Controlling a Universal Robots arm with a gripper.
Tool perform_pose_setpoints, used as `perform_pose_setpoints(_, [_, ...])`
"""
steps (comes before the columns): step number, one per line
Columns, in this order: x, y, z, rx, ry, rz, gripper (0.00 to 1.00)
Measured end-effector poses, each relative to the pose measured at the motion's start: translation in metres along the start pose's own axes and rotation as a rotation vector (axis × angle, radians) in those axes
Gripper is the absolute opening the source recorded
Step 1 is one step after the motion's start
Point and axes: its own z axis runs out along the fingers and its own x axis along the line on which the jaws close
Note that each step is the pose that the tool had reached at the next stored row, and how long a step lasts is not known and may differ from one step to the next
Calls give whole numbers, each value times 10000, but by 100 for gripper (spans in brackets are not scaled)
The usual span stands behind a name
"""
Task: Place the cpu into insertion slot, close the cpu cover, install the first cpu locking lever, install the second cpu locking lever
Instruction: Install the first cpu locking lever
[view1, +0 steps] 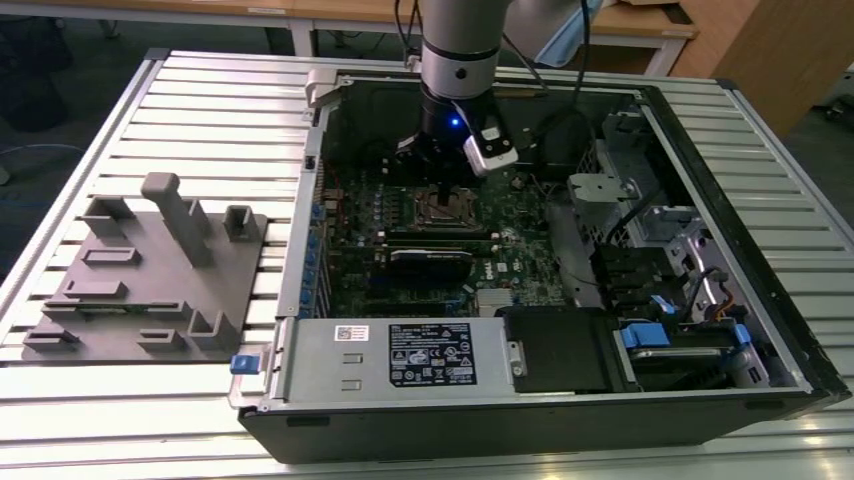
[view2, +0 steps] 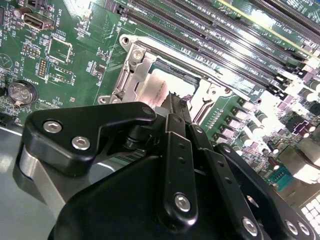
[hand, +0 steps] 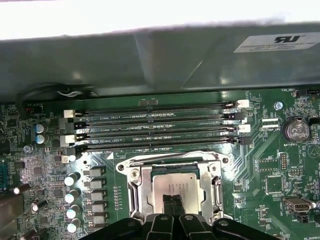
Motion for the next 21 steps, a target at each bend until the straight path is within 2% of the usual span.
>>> perform_pose_setpoints(8, [-32, 3, 3, 1, 9, 67, 10])
perform_pose_setpoints(21, [-34, 3, -10, 1, 9, 113, 10])
